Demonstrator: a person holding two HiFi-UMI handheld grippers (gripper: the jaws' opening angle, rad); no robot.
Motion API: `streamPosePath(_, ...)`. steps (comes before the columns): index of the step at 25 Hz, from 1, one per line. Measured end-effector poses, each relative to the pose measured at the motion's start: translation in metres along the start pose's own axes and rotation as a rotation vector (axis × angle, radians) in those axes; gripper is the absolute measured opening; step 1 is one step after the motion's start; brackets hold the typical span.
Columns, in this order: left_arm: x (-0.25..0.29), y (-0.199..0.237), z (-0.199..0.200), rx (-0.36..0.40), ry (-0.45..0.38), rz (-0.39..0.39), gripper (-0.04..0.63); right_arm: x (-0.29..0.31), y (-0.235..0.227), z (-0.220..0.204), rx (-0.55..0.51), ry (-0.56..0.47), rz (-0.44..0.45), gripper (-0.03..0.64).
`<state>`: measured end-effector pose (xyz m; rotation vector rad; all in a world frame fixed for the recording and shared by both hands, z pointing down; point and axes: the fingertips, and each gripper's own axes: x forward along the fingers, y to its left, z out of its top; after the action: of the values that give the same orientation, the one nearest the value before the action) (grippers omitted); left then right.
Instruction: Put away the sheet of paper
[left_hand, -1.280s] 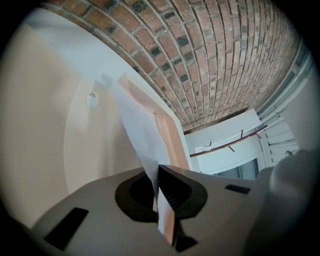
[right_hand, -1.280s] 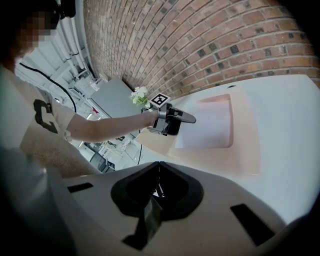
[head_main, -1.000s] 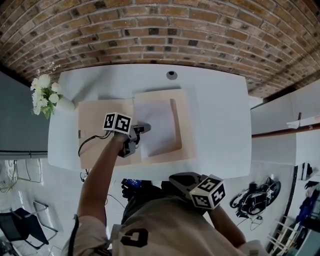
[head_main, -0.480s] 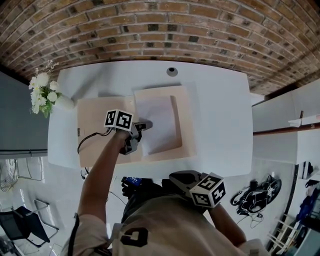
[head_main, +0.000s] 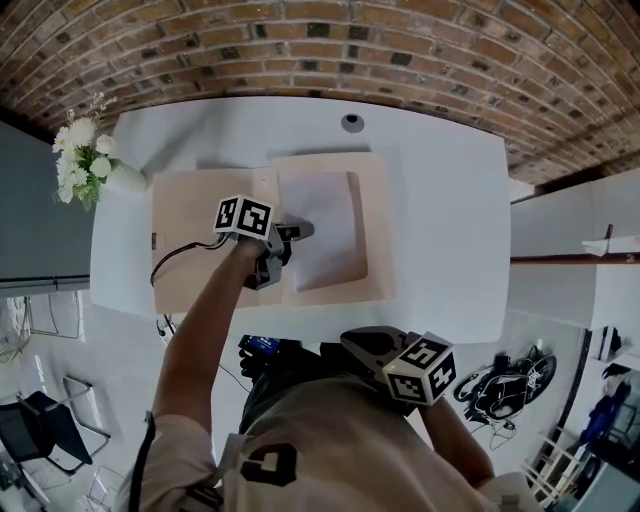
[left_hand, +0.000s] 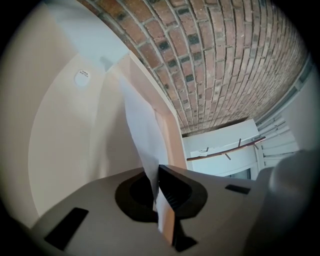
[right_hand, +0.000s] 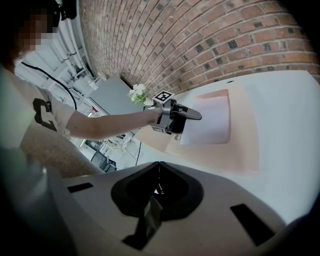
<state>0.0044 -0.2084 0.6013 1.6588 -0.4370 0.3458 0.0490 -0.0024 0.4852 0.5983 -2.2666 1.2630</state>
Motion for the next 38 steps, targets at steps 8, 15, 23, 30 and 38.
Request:
streamPosePath(8, 0.004, 0.001, 0.002, -0.012, -0.002, -0.006, 0.014, 0.002, -0.002, 0.003, -0.012, 0.018, 0.009, 0.023)
streamPosePath(15, 0.005, 0.003, 0.0, -0.025, -0.007, -0.009, 0.015, 0.004, -0.003, 0.004, -0.014, 0.026, 0.014, 0.023)
streamPosePath(23, 0.007, 0.007, -0.001, -0.036, -0.002, -0.011, 0.014, 0.008, -0.006, 0.007, -0.015, 0.028, 0.011, 0.023)
streamPosePath(30, 0.008, 0.009, 0.001, -0.042, 0.004, -0.007, 0.015, 0.015, -0.018, 0.016, -0.026, 0.017, -0.013, 0.023)
streamPosePath(38, 0.01, 0.009, 0.001, -0.049, 0.009, -0.01, 0.014, 0.031, -0.039, 0.021, -0.05, 0.035, -0.062, 0.023)
